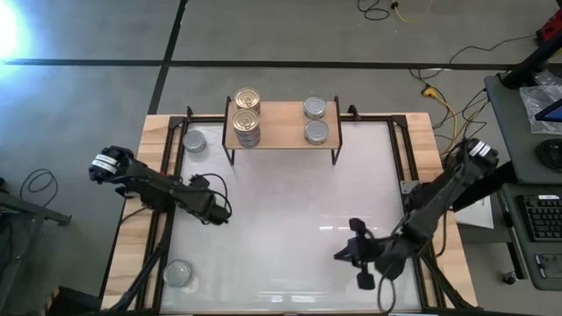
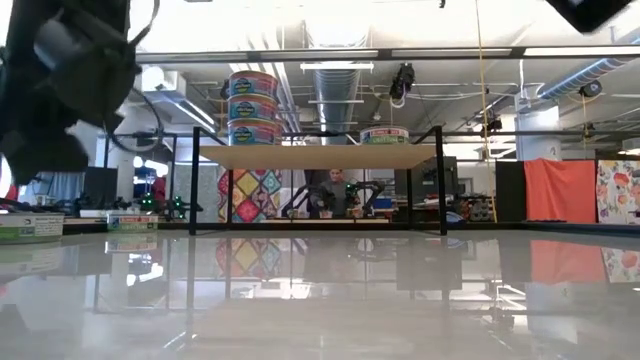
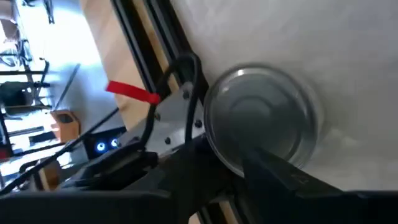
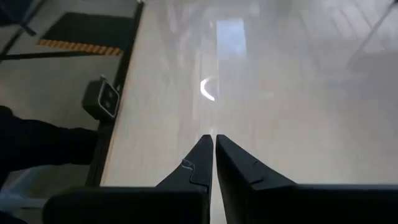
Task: Stack canned seafood by type on shelf
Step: Stack the green tuna can on top of the other green tuna on the shelf
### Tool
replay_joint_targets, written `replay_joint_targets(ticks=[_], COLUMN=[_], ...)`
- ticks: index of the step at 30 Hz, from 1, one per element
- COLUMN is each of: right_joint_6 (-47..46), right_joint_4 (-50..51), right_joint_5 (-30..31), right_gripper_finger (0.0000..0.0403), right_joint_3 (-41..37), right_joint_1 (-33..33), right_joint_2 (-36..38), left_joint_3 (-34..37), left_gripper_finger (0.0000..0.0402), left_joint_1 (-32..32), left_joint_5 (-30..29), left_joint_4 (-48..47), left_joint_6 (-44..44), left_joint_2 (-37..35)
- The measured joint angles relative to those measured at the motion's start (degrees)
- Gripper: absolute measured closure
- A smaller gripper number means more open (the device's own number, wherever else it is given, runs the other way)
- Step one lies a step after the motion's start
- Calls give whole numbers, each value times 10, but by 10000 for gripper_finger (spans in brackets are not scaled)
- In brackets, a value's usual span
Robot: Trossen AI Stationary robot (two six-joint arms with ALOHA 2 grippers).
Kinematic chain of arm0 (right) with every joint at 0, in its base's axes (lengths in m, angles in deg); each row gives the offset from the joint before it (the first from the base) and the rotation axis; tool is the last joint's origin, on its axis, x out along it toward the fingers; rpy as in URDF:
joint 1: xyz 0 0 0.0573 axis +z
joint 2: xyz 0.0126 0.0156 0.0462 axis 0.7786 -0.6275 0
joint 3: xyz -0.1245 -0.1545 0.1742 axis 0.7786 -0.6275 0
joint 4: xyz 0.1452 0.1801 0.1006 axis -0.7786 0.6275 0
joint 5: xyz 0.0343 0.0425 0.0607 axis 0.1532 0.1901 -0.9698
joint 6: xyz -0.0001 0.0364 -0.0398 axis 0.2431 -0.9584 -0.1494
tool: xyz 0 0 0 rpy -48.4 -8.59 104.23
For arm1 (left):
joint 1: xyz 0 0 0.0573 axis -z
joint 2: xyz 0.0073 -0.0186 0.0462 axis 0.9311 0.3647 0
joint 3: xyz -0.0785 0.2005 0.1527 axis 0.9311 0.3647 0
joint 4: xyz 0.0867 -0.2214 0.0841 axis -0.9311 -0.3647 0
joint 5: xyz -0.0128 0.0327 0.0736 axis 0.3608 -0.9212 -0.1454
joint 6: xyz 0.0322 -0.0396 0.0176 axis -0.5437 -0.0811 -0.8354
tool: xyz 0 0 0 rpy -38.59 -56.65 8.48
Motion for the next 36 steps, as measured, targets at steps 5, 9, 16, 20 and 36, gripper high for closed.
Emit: replay_joint_targets(ticks=[5, 9, 16, 20, 36], right_joint_6=[-50, -58, -39, -15, 36], right_joint_4=[-2, -1, 7, 13, 158], right_joint_5=[-1, -2, -3, -3, 0], right_gripper_finger=[390, 390, 390, 390, 390], right_joint_3=[38, 93, 216, 285, 401], right_joint_1=[6, 21, 52, 67, 78], right_joint_2=[-79, -140, -233, -276, -325], left_joint_3=[26, 30, 29, 28, -162], left_gripper_finger=[339, 384, 399, 401, 401], left_joint_1=[-17, -29, -31, -33, -11], left_joint_5=[20, 20, 43, 55, -11], left_joint_4=[41, 44, 77, 82, 167], left_joint_6=[-25, -27, -5, 2, -125], left_joint_2=[15, 33, 62, 90, 185])
